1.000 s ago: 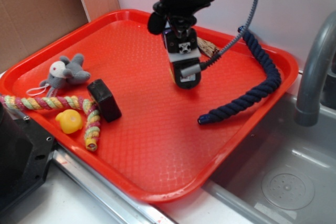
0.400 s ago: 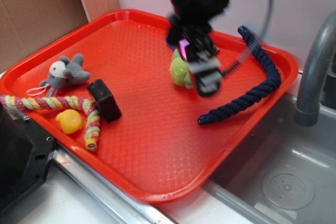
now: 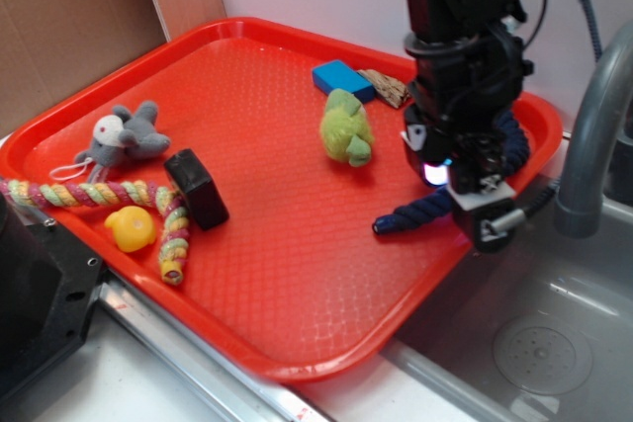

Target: Grab the blue rope.

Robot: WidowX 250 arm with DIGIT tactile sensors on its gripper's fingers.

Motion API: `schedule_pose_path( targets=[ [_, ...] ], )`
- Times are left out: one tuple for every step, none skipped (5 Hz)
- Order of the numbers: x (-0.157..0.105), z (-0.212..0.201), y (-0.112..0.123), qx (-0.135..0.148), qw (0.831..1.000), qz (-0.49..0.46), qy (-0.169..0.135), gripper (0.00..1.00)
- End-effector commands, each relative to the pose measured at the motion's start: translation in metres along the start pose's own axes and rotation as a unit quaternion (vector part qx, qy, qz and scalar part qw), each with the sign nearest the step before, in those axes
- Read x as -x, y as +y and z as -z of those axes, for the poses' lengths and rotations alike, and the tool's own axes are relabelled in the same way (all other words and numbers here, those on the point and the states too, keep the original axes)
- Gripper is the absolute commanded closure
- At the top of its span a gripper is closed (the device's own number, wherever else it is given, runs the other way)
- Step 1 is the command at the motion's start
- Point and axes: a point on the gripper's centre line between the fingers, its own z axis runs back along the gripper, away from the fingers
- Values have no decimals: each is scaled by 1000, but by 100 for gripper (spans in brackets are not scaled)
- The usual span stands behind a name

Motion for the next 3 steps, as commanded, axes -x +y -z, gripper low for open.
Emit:
schedule_pose_path(
  targets=[
    [-34,-9,-3,1,999,21,-35,7],
    [-39,-14,-1,5,999,30,-36,100],
    [-39,-27,4,10,999,28,-43,100]
  ],
)
